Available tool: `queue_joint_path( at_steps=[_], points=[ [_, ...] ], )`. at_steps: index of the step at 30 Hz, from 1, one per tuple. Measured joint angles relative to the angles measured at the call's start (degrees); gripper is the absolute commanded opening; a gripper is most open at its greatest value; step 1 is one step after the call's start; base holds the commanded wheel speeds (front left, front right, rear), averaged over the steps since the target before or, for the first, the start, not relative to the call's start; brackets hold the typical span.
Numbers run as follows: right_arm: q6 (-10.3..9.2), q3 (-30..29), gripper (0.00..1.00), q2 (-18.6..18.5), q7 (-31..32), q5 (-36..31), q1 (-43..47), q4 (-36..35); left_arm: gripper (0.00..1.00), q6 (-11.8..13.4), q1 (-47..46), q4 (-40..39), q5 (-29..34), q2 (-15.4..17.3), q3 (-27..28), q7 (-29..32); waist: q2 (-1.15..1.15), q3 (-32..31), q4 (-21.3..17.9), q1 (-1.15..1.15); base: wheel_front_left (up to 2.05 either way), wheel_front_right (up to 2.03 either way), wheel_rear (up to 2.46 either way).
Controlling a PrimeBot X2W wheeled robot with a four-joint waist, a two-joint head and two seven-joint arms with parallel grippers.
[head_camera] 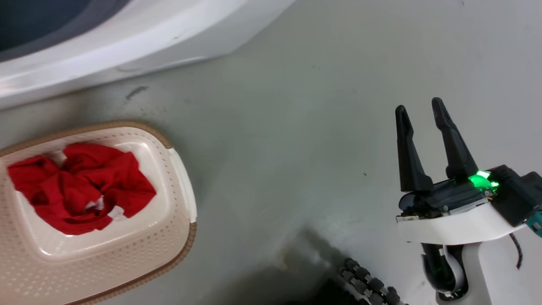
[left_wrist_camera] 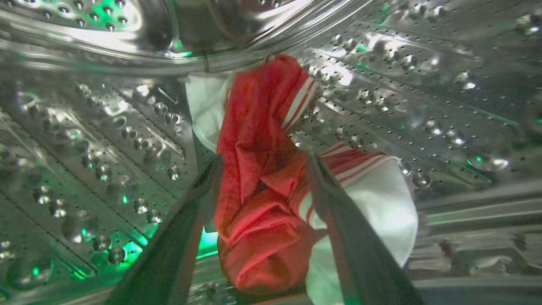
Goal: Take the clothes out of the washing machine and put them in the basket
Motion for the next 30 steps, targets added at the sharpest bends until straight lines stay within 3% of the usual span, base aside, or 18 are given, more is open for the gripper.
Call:
queue_joint_path(
  at_steps=[8, 21, 22, 23, 30],
  points=[
    [0.0, 2.5, 1.0, 0.01, 0.0, 1.71, -0.42, -0.81, 1.0, 1.05, -7.11, 6.64, 2.29, 0.19, -3.3, 8.89, 0.0, 3.78, -3.49, 0.0, 0.0, 0.0, 0.0],
    [0.0, 3.21, 1.0, 0.02, 0.0, 2.1, -0.19, -2.15, 1.0, -0.38, -7.76, 11.85, 3.92, 0.18, -7.93, 13.81, 0.0, 5.52, -4.08, -0.01, 0.0, 0.0, 0.0],
    [0.0, 3.21, 1.0, 0.02, 0.0, 2.19, -0.15, -2.26, 0.14, -0.48, -7.94, 11.98, 3.78, 0.09, -7.95, 14.11, 0.0, 5.62, -4.05, -0.01, 0.0, 0.0, 0.0],
    [0.0, 3.22, 1.0, 0.02, 0.0, 2.38, -0.1, -2.35, 0.0, -0.51, -8.08, 12.07, 3.53, -0.01, -7.92, 14.14, 0.0, 5.72, -4.01, -0.01, 0.0, 0.0, 0.0],
    [0.0, 3.49, 1.0, 0.02, 0.0, 2.6, -0.02, -2.54, 0.0, -1.08, -8.1, 12.54, 3.26, 0.62, -8.49, 12.87, 0.0, 5.88, -3.91, -0.01, 0.0, 0.0, 0.0]
  ],
)
